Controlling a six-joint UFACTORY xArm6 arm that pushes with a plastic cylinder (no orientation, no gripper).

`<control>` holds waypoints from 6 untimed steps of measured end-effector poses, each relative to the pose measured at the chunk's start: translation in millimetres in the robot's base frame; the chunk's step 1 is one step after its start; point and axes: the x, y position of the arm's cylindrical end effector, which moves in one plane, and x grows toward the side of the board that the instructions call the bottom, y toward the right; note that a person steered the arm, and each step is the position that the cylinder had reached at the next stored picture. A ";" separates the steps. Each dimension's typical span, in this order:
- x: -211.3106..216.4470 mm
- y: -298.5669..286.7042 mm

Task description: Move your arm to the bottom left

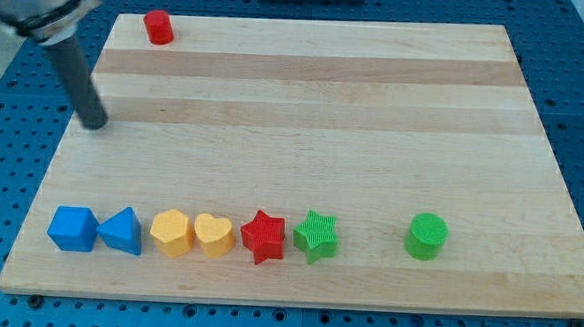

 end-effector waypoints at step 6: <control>192.3 18.1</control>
